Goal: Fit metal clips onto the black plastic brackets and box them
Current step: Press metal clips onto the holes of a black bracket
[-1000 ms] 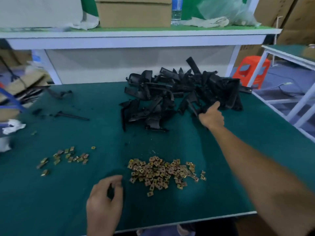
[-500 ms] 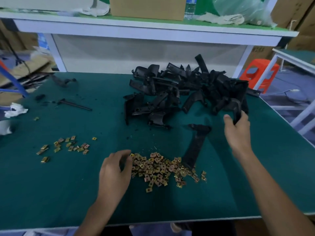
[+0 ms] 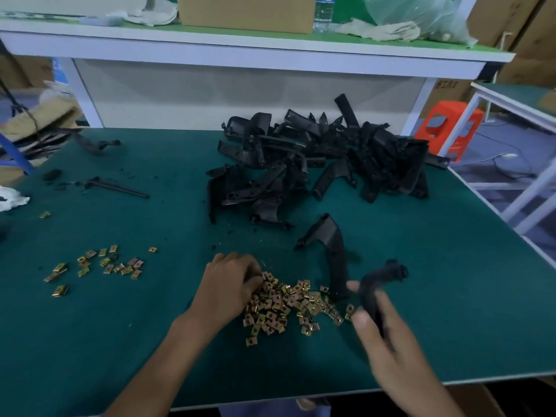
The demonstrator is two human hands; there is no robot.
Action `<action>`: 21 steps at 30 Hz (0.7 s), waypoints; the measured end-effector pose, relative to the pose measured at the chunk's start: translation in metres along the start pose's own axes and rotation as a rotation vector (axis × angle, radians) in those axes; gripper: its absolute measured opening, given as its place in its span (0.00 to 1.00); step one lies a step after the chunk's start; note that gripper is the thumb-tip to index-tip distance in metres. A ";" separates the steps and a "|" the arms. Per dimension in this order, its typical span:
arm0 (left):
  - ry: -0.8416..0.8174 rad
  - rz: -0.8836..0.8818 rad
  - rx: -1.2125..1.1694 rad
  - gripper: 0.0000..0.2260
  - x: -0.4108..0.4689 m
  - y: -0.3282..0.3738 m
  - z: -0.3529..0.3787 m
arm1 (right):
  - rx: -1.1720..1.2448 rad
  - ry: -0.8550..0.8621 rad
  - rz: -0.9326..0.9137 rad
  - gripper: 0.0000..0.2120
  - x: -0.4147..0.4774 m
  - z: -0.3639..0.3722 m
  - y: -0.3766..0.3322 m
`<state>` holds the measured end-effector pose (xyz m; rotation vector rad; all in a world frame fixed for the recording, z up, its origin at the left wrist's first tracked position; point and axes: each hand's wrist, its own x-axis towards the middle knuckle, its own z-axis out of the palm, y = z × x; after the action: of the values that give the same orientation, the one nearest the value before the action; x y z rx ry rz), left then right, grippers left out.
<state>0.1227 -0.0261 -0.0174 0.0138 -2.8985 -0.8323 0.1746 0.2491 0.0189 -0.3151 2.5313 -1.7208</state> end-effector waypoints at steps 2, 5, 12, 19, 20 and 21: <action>0.042 -0.054 -0.154 0.05 -0.003 0.002 -0.001 | -0.059 -0.026 0.013 0.13 -0.027 0.012 0.002; 0.118 -0.171 -0.380 0.06 -0.010 0.002 -0.003 | -0.147 0.035 -0.008 0.12 -0.044 0.019 0.007; 0.160 -0.214 -0.526 0.03 -0.018 0.012 -0.007 | 0.164 -0.055 0.254 0.10 -0.017 0.028 0.012; 0.216 -0.273 -0.570 0.03 -0.020 0.008 -0.012 | 0.108 -0.103 0.215 0.05 -0.008 0.051 0.019; 0.222 -0.294 -0.606 0.03 -0.020 0.007 -0.011 | 0.099 -0.107 0.215 0.06 -0.008 0.052 0.020; 0.227 -0.316 -0.653 0.03 -0.019 0.007 -0.011 | 0.081 -0.114 0.216 0.08 -0.008 0.052 0.021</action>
<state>0.1435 -0.0250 -0.0070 0.4738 -2.3186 -1.6644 0.1885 0.2111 -0.0202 -0.1258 2.3129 -1.6680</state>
